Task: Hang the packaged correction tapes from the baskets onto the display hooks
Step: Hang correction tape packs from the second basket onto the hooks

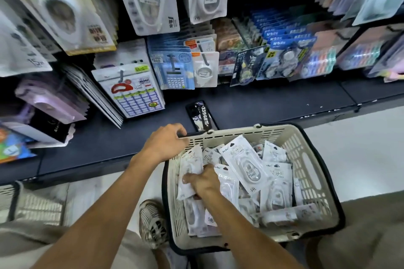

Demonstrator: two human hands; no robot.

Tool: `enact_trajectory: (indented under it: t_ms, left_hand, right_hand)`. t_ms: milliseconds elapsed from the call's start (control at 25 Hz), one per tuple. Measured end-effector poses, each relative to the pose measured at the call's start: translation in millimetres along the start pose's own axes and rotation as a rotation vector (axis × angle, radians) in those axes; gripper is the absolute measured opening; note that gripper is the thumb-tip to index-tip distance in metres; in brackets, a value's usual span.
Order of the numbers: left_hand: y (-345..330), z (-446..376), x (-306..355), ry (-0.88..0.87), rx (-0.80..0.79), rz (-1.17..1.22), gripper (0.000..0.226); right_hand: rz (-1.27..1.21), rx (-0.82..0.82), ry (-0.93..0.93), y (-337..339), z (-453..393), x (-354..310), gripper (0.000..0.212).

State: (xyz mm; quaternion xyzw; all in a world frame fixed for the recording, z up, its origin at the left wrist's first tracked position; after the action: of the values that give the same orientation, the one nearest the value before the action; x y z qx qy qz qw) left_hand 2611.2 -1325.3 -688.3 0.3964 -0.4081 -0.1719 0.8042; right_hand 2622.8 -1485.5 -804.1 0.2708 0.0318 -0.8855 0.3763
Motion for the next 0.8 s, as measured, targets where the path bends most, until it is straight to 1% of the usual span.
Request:
enact_trajectory:
  t_ms: [40,80,120,160,200,240,280,320,360,400,440,480,520,560,600,640,680,720,800]
  left_hand:
    - [1,0,-1,0.01,0.014,-0.024,0.021]
    - [1,1,-3,0.041,0.031,-0.032,0.035]
    - [-1,5,-6,0.108,0.034,0.019,0.054]
    - [-7,10,-8,0.191,0.011,0.153,0.075]
    - [-16,15,-8,0.262,-0.041,0.357,0.089]
    - [-29,20,-2,0.284,-0.124,0.59,0.091]
    - [-40,23,9,0.253,-0.214,0.795,0.079]
    - [-46,23,18,0.2,-0.252,0.94,0.058]
    - [-46,23,23,0.16,-0.237,1.006,0.041]
    - [-41,22,23,0.149,-0.184,1.009,0.033]
    - [-35,20,19,0.156,-0.121,0.998,0.031]
    - [-29,17,14,0.169,-0.059,0.996,0.031]
    - [-22,15,9,0.184,0.001,1.007,0.033]
    - [-17,14,3,0.194,0.051,1.019,0.037]
    - [-13,12,-1,0.194,0.087,1.016,0.042]
    - [-11,11,-4,0.184,0.107,1.001,0.047]
    - [-10,12,-6,0.176,0.116,0.985,0.05]
    - [-11,14,-6,0.17,0.123,0.963,0.051]
    - [-9,15,-10,0.158,0.147,0.855,0.051]
  right_hand:
    - [-0.131,-0.044,0.019,10,6,1,0.058]
    - [-0.266,-0.097,0.058,23,12,2,0.058]
    - [-0.394,-0.162,0.115,36,17,2,0.062]
    - [-0.499,-0.247,0.181,46,26,-2,0.065]
    - [-0.542,-0.321,0.247,51,36,-10,0.064]
    - [-0.535,-0.378,0.3,53,45,-20,0.06]
    - [-0.483,-0.41,0.328,50,51,-30,0.054]
    - [-0.419,-0.416,0.334,48,54,-36,0.05]
    - [-0.393,-0.423,0.298,46,52,-37,0.049]
    - [-0.391,-0.406,0.243,46,50,-34,0.053]
    - [-0.366,-0.341,0.177,51,45,-24,0.061]
    - [-0.284,-0.212,0.111,60,35,-9,0.065]
    - [-0.122,-0.034,0.039,76,23,15,0.07]
    - [0.044,0.085,-0.048,88,19,38,0.083]
    - [0.146,0.116,-0.107,92,18,56,0.104]
    - [0.176,0.098,-0.105,87,16,66,0.122]
    - [0.168,0.077,-0.069,80,15,68,0.131]
    - [0.159,0.081,-0.033,77,14,68,0.132]
    - [0.057,0.111,-0.001,80,7,67,0.119]
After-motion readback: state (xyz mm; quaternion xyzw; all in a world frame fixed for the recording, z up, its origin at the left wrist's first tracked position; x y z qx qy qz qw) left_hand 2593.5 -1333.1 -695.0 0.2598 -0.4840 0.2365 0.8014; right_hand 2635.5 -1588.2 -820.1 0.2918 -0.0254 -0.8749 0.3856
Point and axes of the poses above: each hand's wrist, its own z-axis away from the middle knuckle, its own y-axis out of the back of the hand, x = y × z, the point moved 8 cm from there along -z, towards the middle knuckle, and after that the axes turned 8 degrees about -y, right-handed, at the moved point
